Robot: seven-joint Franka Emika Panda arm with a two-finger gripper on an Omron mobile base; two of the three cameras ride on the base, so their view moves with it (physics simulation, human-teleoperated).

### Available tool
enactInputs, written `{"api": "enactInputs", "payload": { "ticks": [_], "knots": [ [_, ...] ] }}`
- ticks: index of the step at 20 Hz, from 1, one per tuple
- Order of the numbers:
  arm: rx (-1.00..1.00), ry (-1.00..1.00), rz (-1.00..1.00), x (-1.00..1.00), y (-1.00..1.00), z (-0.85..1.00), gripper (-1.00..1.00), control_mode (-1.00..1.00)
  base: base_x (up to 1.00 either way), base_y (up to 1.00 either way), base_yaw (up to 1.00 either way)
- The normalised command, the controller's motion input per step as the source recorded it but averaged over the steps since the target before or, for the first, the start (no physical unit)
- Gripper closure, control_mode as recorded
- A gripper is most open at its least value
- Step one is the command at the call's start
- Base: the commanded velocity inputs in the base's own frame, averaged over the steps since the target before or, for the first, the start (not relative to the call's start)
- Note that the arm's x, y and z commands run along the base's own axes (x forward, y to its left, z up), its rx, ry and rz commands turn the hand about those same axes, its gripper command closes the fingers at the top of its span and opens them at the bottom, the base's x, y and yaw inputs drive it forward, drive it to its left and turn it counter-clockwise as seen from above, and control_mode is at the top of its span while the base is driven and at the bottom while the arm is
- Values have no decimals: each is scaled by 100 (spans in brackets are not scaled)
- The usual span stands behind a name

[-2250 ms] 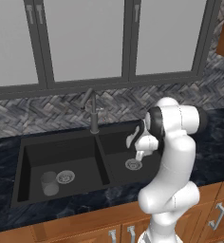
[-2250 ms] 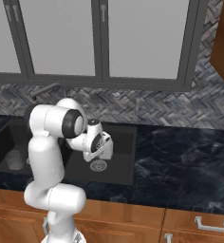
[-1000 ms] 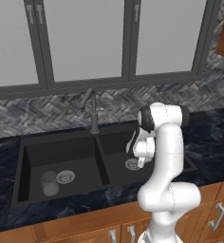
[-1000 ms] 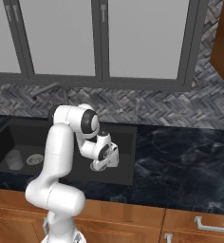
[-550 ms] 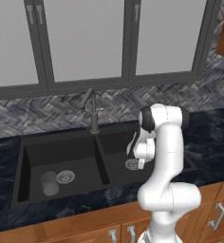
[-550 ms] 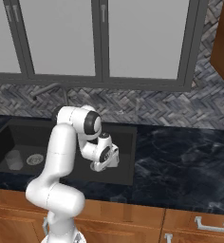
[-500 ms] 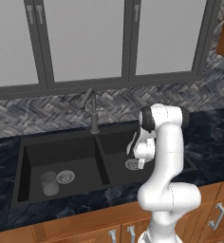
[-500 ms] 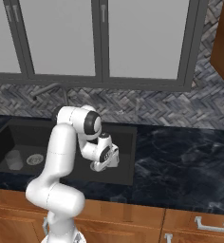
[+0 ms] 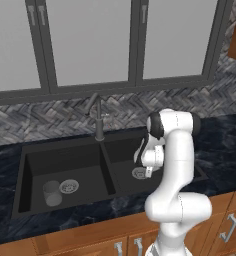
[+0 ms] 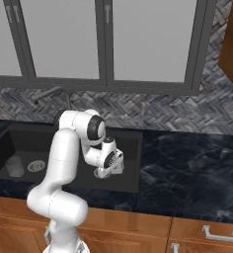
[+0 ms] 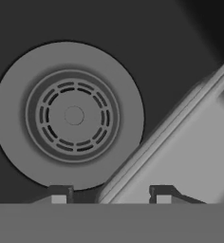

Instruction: Place the glass cup in the left basin and the tupperware in the right basin of the sink.

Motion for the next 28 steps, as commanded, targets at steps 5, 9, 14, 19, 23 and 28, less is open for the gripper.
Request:
{"api": "enactInputs", "payload": {
  "ticks": [5,9,14,19,23,28],
  "knots": [
    [0,0,0,0,0,0,-100,-100,0,0,0],
    [0,0,0,0,-1,14,-100,-100,0,0,0],
    [0,-2,0,-3,-1,28,-100,-100,0,0,0],
    [0,-1,0,-9,0,43,-100,-100,0,0,0],
    [0,0,0,-20,0,58,-100,-100,0,0,0],
    [0,0,0,-31,0,60,-100,-100,0,0,0]
  ]
}}
